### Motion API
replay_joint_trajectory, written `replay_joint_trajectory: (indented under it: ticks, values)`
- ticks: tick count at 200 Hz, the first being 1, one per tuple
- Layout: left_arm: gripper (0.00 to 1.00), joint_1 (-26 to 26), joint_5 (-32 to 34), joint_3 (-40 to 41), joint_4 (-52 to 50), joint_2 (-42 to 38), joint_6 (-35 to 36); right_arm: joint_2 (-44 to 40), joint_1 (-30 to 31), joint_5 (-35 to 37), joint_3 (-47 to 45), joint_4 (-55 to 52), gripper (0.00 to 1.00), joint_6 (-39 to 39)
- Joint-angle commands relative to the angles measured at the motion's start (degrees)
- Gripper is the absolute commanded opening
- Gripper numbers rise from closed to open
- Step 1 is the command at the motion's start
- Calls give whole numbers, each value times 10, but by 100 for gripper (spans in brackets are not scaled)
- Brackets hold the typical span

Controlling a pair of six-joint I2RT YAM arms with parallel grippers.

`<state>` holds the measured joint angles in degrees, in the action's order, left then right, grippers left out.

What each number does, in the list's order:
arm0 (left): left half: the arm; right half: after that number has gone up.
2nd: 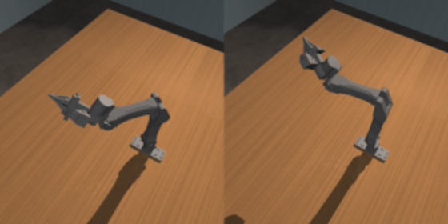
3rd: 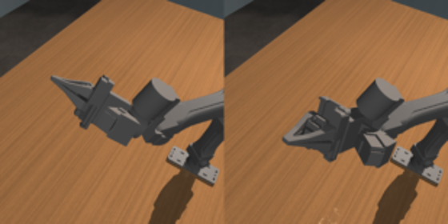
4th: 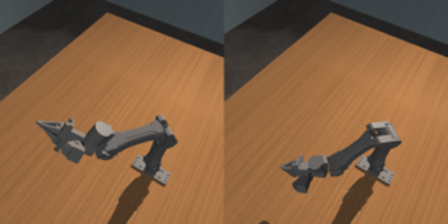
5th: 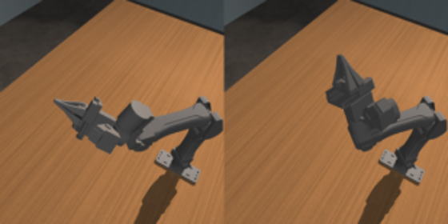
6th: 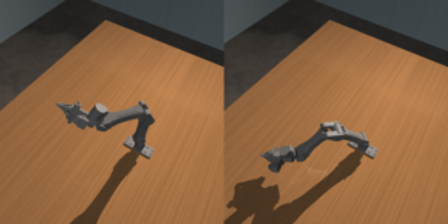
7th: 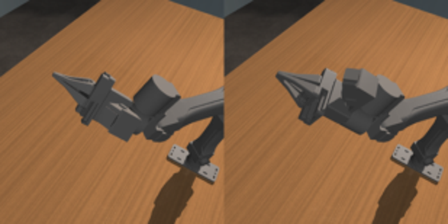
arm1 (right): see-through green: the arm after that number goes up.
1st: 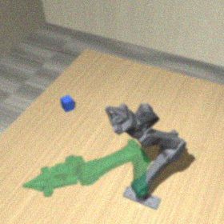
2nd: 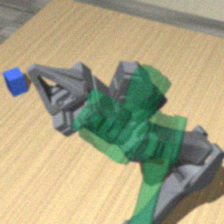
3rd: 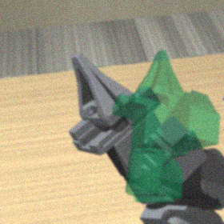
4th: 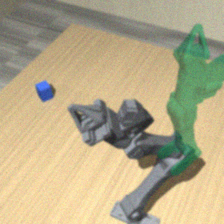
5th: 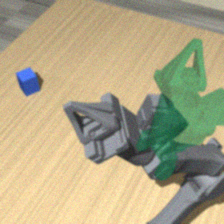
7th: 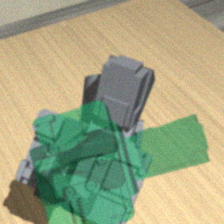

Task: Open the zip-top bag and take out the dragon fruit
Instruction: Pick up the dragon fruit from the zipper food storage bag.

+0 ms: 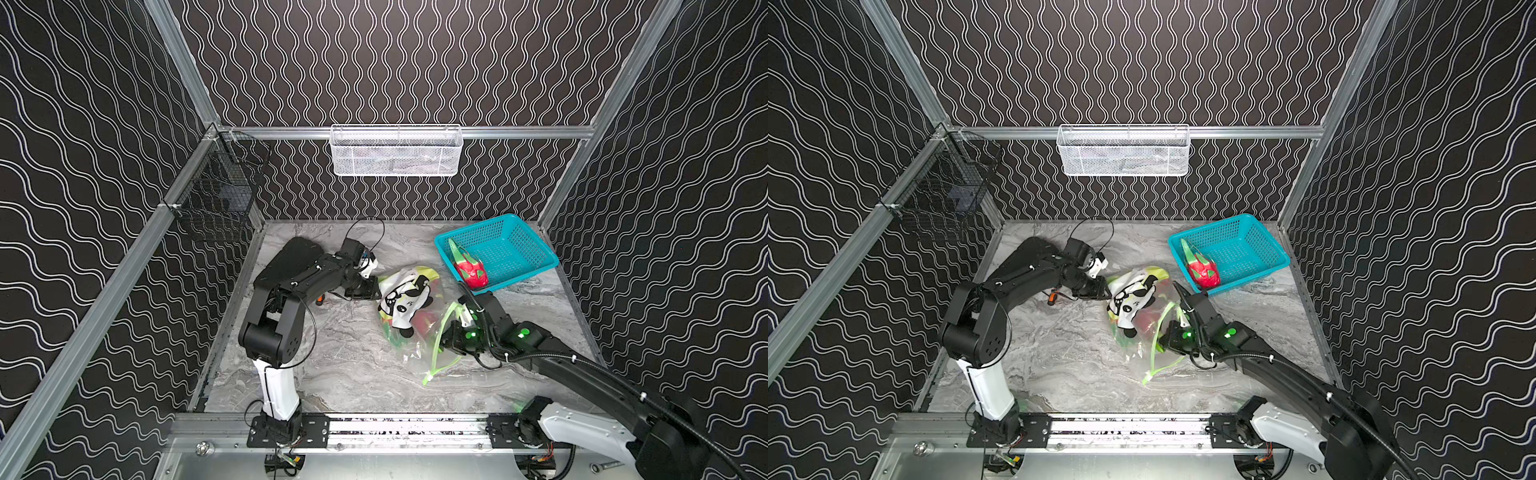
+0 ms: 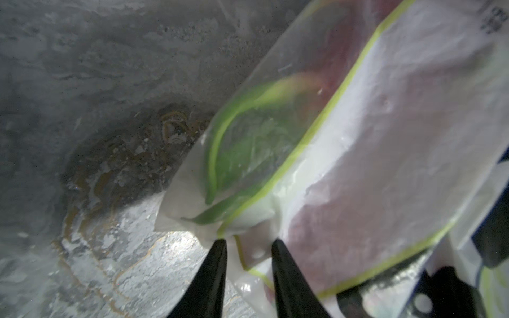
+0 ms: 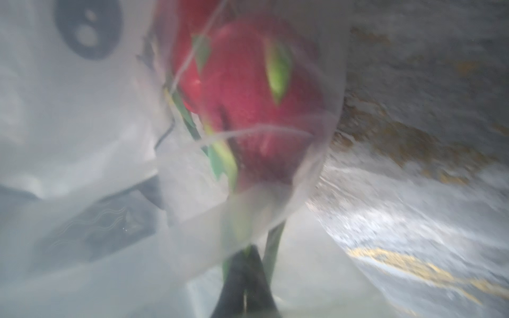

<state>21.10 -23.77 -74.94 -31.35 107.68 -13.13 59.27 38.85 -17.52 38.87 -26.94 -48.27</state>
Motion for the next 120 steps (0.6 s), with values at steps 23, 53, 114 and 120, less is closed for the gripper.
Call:
replay_joint_trajectory:
  ticks: [23,53,114,120]
  values:
    - [33,1,-4,1,4,-3,5,-71,-1,-34,33,-151,0,8]
    - [32,1,-12,-1,4,-8,0,-132,-2,-55,45,-133,0,-29]
    - [32,4,-19,-11,-13,-17,0,-131,0,-92,101,-155,0,-44]
    - [32,4,-19,-15,-14,-18,-1,-139,0,-76,117,-171,0,-45]
